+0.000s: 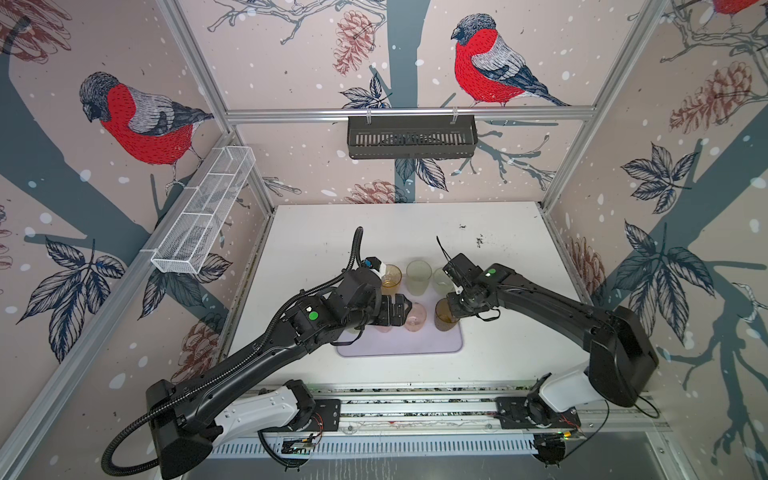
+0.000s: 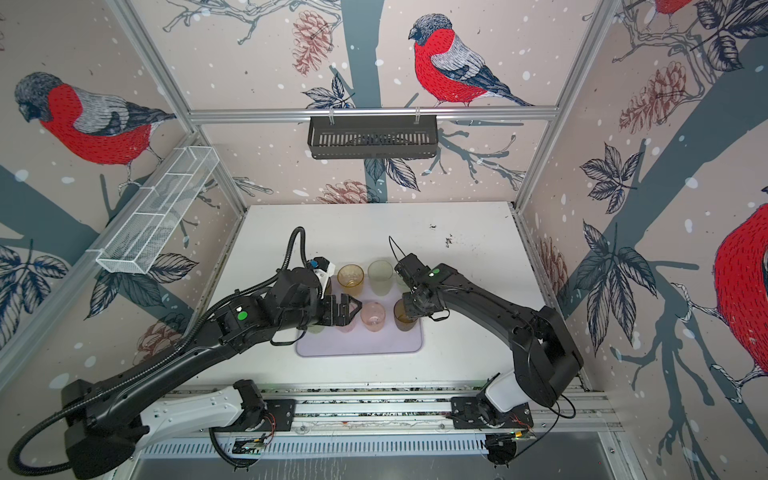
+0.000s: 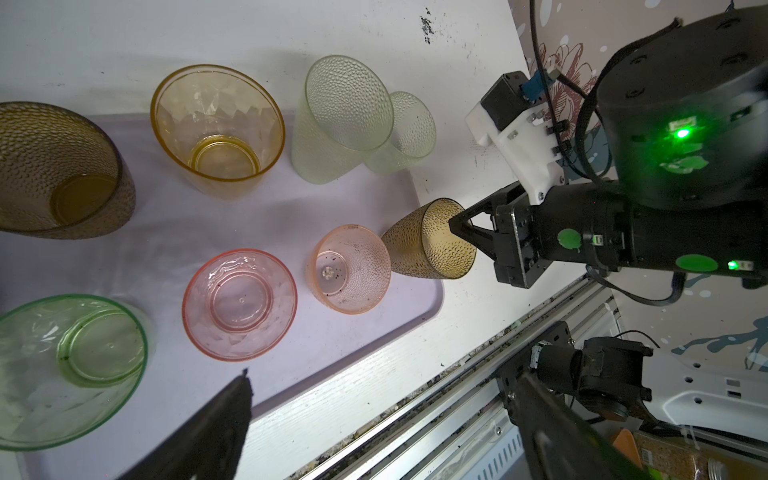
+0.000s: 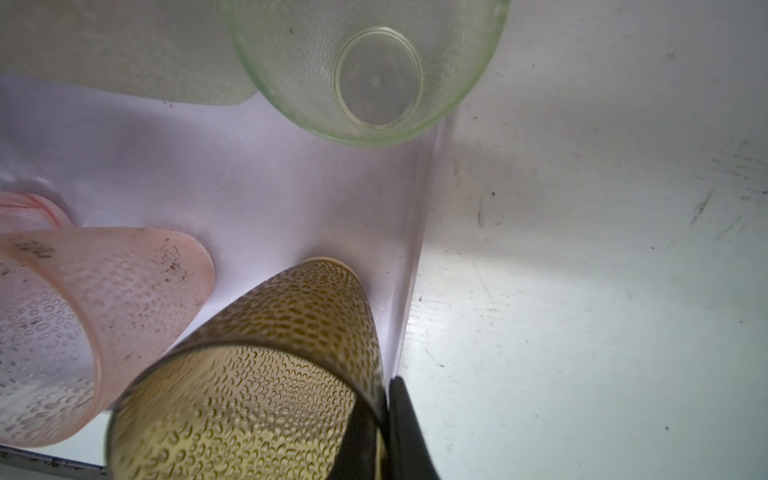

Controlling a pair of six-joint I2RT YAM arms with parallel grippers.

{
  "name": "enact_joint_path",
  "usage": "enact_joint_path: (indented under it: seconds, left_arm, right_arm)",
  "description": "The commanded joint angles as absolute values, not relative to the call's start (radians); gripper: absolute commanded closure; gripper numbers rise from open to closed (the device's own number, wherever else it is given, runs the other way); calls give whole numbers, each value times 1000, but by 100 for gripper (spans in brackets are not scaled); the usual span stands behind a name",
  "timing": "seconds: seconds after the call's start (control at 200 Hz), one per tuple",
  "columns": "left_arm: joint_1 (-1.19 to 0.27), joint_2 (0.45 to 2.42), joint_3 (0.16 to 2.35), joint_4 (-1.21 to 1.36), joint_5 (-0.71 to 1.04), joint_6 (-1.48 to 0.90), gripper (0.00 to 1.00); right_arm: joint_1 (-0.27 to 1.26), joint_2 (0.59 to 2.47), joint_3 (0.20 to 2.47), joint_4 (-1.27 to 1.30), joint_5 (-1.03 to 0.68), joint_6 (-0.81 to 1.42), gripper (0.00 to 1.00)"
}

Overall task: Place the glasses into the tray
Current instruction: 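Lower the olive-brown glass with the right gripper onto the tray's near corner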

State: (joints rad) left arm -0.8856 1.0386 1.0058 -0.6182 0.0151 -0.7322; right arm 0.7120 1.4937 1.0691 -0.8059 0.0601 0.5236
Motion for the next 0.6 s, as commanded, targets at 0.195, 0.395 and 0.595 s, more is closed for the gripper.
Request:
enact_joint_path:
  seconds: [0.195,0.395,0.595]
  left_arm:
    - [-883,1029,1003,-617,-8,-741,2]
    - [-883,1023,1003,-617,-8,-746,2]
    - [-883,1017,1003,-617,-9,-749,2]
  right_arm:
    - [718,1495,1073,-798,73,536,95]
    - [721,1496,1071,-795,75,538,94]
    - [724,1491,1068,-796,77,542,91]
